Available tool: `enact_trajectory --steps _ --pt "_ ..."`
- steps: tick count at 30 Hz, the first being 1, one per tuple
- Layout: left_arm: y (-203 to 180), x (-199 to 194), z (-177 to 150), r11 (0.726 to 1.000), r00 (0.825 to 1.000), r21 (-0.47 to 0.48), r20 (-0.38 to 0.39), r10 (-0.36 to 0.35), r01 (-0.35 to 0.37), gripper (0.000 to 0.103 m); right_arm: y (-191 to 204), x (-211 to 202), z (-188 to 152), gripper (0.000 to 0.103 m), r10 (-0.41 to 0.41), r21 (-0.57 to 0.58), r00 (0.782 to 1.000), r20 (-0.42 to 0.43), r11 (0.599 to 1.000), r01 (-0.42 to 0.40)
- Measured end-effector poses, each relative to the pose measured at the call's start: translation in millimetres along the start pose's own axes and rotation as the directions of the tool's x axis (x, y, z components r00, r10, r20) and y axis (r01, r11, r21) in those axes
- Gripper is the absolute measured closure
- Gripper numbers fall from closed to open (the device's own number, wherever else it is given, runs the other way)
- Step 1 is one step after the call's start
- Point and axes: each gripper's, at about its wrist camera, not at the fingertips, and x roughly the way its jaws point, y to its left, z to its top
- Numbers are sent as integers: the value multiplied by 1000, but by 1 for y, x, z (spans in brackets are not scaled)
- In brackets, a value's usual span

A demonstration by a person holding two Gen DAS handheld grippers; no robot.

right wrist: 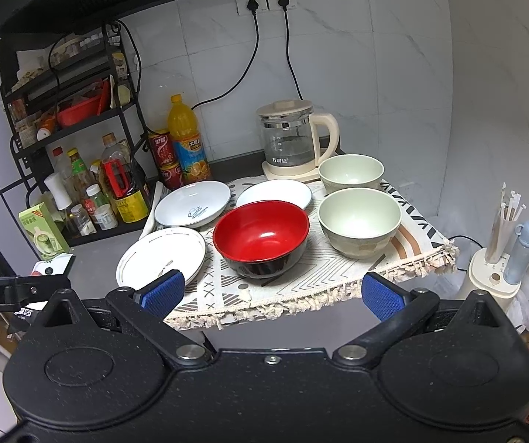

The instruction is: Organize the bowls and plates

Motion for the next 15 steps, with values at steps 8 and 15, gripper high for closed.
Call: enact_trajectory --steps 8,15 --pt "-2 1 1 1000 1000 -1 -2 5 -5 1 0 0 -1 0 3 4 1000 0 1000 -3" --pt "-2 5 1 1000 1000 -5 -14 5 -5 1 -3 2 1 0 1 7 1000 -11 1000 -1"
